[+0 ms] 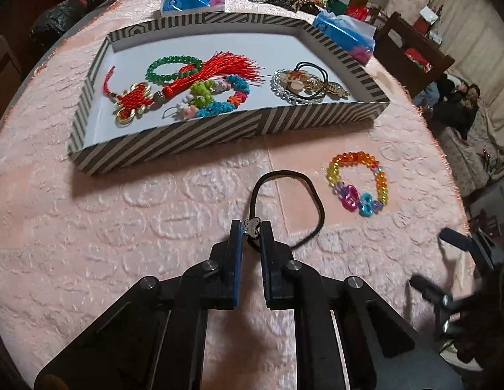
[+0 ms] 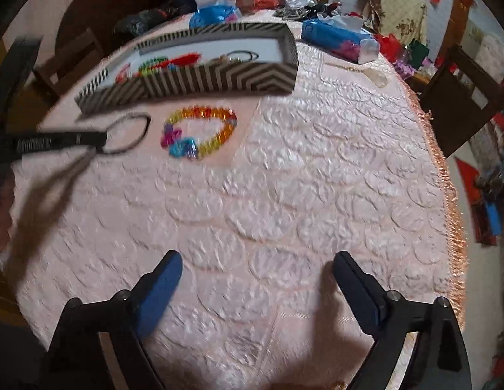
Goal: Organize jewelry
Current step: 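Grasp the black hair tie with the left tool while the right tool grasps the heart-charm bracelet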
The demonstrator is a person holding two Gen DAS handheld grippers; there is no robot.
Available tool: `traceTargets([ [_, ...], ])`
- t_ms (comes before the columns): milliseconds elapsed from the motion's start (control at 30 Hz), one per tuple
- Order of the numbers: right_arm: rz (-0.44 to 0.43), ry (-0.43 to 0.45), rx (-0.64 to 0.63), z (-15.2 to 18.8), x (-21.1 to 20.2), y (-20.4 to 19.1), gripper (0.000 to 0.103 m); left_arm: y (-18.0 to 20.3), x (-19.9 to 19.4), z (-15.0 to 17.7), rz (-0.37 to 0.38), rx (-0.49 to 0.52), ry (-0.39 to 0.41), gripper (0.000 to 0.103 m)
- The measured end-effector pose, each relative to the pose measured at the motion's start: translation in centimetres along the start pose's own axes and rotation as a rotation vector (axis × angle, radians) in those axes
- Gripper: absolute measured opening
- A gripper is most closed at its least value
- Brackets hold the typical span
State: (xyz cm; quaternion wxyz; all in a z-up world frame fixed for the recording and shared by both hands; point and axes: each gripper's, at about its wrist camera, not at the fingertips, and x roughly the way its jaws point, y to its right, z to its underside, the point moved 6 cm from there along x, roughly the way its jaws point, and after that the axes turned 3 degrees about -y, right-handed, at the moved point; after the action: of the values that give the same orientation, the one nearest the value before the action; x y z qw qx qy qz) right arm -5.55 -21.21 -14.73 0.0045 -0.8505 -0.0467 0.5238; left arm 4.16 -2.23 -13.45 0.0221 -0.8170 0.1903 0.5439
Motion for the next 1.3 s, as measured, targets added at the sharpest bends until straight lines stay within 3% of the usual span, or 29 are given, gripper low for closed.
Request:
traceTargets([
  [100,-0.095,0.031,0.04,-1.6,-0.2,-0.3,0.079,-0.7,-0.6,0.4,-0.022,-0.006,0.008,0.009],
  [167,-0.163,0.042,0.044,-2.9,-0.1,-1.0,0.064,-1.7,-1.0,0.8,-0.049,-0.019,0.014,0.009],
  [367,-0.243,0.048,-0.118,-7.1,1.6,-5.0,0.042,-4.6,-1.2,1.3,-0.12,-0.087,-0.009,0.009],
  [567,-0.199,-0.004,-0.259,-8.5,4.3,-7.0,0.041,-5.4,-1.2,1.9,-0.112,-0.085,-0.025,0.009],
  [733,-0.141,0.031,-0.345,-8.2,4.4,-7.3,0.04,-5.3,-1.2,1.7,-0.097,-0.078,-0.03,0.009],
  [800,-0.131,0.028,-0.33,-8.2,4.3,-6.9,0.029,-5.2,-1.2,1.5,-0.09,-0.075,-0.03,0.009],
  [867,-0.132,0.008,-0.301,-8.2,4.1,-6.3,0.005,-5.1,-1.2,1.4,-0.085,-0.075,-0.028,0.009],
  [1100,-0.239,0.005,-0.102,-8.0,1.8,-3.6,0.005,-3.9,-1.3,0.6,-0.072,-0.042,-0.018,0.009],
  [1300,-0.294,0.04,-0.032,-7.4,-0.6,-3.4,0.005,-2.8,-1.4,-0.1,-0.057,-0.016,-0.014,0.009],
])
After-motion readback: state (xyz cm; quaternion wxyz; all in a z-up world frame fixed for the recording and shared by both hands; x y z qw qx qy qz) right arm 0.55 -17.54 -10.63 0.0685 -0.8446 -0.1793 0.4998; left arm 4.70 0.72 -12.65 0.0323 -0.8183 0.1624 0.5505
